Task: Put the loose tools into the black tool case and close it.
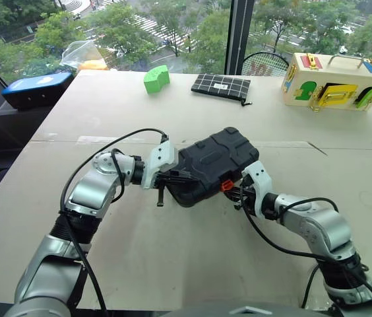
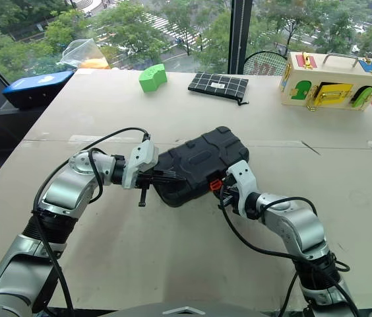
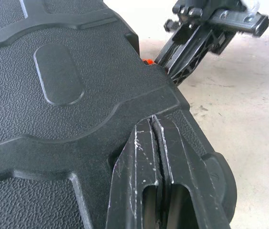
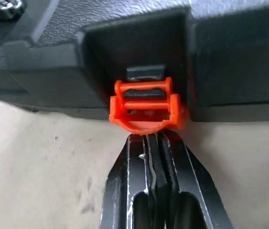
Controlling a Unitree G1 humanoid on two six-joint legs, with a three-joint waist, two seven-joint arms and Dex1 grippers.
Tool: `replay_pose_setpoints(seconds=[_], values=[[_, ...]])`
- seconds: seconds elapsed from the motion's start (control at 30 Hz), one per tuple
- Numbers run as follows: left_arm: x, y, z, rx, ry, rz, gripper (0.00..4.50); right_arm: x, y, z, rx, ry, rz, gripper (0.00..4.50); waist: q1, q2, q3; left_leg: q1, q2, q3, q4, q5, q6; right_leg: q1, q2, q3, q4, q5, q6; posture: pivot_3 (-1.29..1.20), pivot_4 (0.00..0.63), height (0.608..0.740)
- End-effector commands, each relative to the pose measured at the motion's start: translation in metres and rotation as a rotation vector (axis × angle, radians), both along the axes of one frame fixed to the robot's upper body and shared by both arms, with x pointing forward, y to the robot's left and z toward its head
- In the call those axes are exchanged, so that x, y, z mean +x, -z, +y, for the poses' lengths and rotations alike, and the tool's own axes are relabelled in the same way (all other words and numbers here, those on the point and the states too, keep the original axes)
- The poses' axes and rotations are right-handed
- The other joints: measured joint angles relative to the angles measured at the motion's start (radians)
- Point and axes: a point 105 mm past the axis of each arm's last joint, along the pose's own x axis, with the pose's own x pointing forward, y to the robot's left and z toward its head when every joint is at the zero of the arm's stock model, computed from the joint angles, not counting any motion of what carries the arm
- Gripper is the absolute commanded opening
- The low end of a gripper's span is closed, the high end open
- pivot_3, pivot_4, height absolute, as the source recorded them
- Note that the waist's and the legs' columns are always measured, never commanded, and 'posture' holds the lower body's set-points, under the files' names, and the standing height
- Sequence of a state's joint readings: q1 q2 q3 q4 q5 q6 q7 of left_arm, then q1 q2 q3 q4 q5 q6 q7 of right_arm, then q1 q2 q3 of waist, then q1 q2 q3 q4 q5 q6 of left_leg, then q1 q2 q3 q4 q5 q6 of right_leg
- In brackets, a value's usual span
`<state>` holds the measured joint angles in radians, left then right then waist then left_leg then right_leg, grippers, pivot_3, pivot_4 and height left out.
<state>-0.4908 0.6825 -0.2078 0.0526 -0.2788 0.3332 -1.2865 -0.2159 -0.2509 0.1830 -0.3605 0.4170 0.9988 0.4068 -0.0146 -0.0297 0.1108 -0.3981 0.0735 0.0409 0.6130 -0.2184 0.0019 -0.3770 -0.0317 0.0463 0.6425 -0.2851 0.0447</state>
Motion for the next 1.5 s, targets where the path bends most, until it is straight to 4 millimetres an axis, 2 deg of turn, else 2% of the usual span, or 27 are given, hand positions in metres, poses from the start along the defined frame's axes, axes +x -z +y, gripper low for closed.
replay_pose_setpoints(seconds=[0.03, 0.27, 0.43, 0.6, 0.77, 0.93, 1.03, 1.17, 1.23, 1.27, 1.5], values=[[-0.006, 0.038, 0.013, 0.106, -0.046, 0.119, 0.0, 0.011, -0.024, 0.002, 0.126, 0.068, -0.101, 0.08, -0.002, 0.0, 0.0, 0.0, 0.0, 0.0, 0.0, 0.0, 0.0, 0.0, 0.0, 0.0, 0.0, 0.0, 0.0, 0.0, 0.15, 0.74], [-0.008, 0.04, 0.013, 0.103, -0.047, 0.121, 0.0, 0.011, -0.034, -0.001, 0.246, 0.131, -0.119, 0.08, -0.005, 0.0, 0.0, 0.0, 0.0, 0.0, 0.0, 0.0, 0.0, 0.0, 0.0, 0.001, 0.0, 0.0, 0.0, 0.0, 0.15, 0.74], [-0.008, 0.04, 0.012, 0.106, -0.045, 0.124, 0.0, 0.011, -0.053, -0.001, 0.343, 0.141, -0.159, 0.08, -0.005, 0.001, 0.001, 0.0, 0.0, 0.001, 0.0, 0.0, 0.0, 0.0, 0.0, 0.001, 0.0, 0.0, 0.0, 0.0, 0.15, 0.74], [-0.01, 0.043, 0.011, 0.118, -0.036, 0.129, 0.0, 0.003, -0.067, 0.006, 0.412, 0.086, -0.168, 0.08, -0.007, 0.001, 0.001, 0.0, 0.0, 0.001, -0.001, 0.0, 0.0, -0.001, 0.0, 0.001, 0.0, 0.0, 0.0, 0.0, 0.15, 0.74], [-0.01, 0.044, 0.011, 0.117, -0.039, 0.129, 0.0, 0.003, -0.053, 0.009, 0.346, 0.088, -0.144, 0.08, -0.015, 0.001, 0.0, 0.001, 0.001, 0.0, -0.002, 0.0, 0.0, 0.0, 0.001, 0.0, 0.0, 0.0, 0.0, 0.0, 0.15, 0.74], [-0.012, 0.045, 0.014, 0.119, -0.047, 0.129, 0.0, -0.002, -0.035, -0.002, 0.26, 0.118, -0.115, 0.08, -0.015, 0.0, 0.0, 0.0, 0.0, 0.001, -0.003, 0.0, 0.0, 0.0, -0.001, 0.001, -0.001, 0.0, 0.0, 0.0, 0.15, 0.74], [-0.012, 0.047, 0.016, 0.12, -0.053, 0.13, 0.0, -0.007, -0.036, -0.009, 0.237, 0.113, -0.134, 0.08, -0.016, 0.0, 0.0, 0.001, 0.0, 0.001, -0.003, 0.0, 0.0, 0.0, -0.001, 0.001, -0.001, 0.0, 0.0, 0.0, 0.15, 0.74], [-0.012, 0.051, 0.018, 0.122, -0.057, 0.132, 0.0, -0.018, -0.036, -0.009, 0.159, 0.053, -0.163, 1.1, -0.017, 0.0, -0.001, 0.001, 0.0, 0.001, -0.003, 0.0, 0.0, 0.0, -0.002, 0.001, -0.001, 0.0, 0.0, 0.0, 0.15, 0.74], [-0.012, 0.054, 0.019, 0.124, -0.057, 0.134, 0.0, -0.015, -0.03, -0.012, 0.121, 0.063, -0.154, 2.06, -0.017, 0.0, -0.001, 0.001, 0.0, 0.001, -0.003, 0.0, 0.0, 0.0, -0.002, 0.001, -0.001, 0.0, 0.0, 0.0, 0.15, 0.74], [-0.012, 0.056, 0.019, 0.125, -0.056, 0.135, 0.0, -0.014, -0.027, -0.012, 0.102, 0.057, -0.151, 2.3, -0.017, 0.0, -0.001, 0.001, 0.0, 0.001, -0.003, 0.0, 0.0, 0.0, -0.002, 0.0, -0.001, 0.0, 0.0, 0.0, 0.15, 0.74], [-0.009, 0.063, 0.021, 0.125, -0.054, 0.132, 0.0, 0.001, -0.022, -0.007, 0.051, 0.044, -0.176, 2.3, -0.016, 0.0, -0.001, 0.002, 0.0, 0.002, -0.003, 0.0, 0.0, 0.0, -0.002, 0.001, -0.001, 0.0, 0.0, 0.0, 0.15, 0.74]])
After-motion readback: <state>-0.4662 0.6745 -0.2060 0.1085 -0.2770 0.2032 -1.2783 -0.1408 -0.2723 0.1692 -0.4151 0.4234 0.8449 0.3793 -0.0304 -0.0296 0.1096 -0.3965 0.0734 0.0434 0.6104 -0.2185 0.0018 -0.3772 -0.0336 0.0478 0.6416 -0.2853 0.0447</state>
